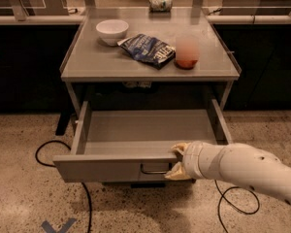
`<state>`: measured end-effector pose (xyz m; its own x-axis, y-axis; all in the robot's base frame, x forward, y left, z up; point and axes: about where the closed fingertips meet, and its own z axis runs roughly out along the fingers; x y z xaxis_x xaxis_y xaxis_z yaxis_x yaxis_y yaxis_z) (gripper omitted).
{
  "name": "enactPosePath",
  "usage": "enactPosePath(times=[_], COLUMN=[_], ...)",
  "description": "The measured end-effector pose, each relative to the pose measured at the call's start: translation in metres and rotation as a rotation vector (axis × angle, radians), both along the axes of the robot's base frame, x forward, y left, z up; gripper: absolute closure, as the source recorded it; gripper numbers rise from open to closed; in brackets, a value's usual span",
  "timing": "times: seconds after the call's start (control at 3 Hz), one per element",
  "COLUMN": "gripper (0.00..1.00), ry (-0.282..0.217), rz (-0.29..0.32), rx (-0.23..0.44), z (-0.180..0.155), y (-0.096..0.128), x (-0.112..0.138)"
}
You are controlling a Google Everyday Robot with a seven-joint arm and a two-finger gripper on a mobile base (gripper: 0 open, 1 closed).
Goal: Open top drawer
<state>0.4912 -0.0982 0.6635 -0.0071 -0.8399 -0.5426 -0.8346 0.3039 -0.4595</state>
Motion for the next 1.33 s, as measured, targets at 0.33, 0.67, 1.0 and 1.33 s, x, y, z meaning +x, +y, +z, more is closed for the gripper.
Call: enactPosePath(times=[0.33, 0.67, 1.0, 1.33], gripper=[1.00, 0.83, 0.60, 0.36], ry=[-0.009, -0.009, -0.009, -0.009], rz=[-0.005, -0.005, -0.005, -0.005], rx=[0.001, 0.001, 0.001, 0.001], z=[-0.0047, 0.0001, 0.0002, 0.0002], y=[-0.0017, -0.0012, -0.0012, -0.0012], x=[-0.0125, -0.0126, -0.0126, -0.0126])
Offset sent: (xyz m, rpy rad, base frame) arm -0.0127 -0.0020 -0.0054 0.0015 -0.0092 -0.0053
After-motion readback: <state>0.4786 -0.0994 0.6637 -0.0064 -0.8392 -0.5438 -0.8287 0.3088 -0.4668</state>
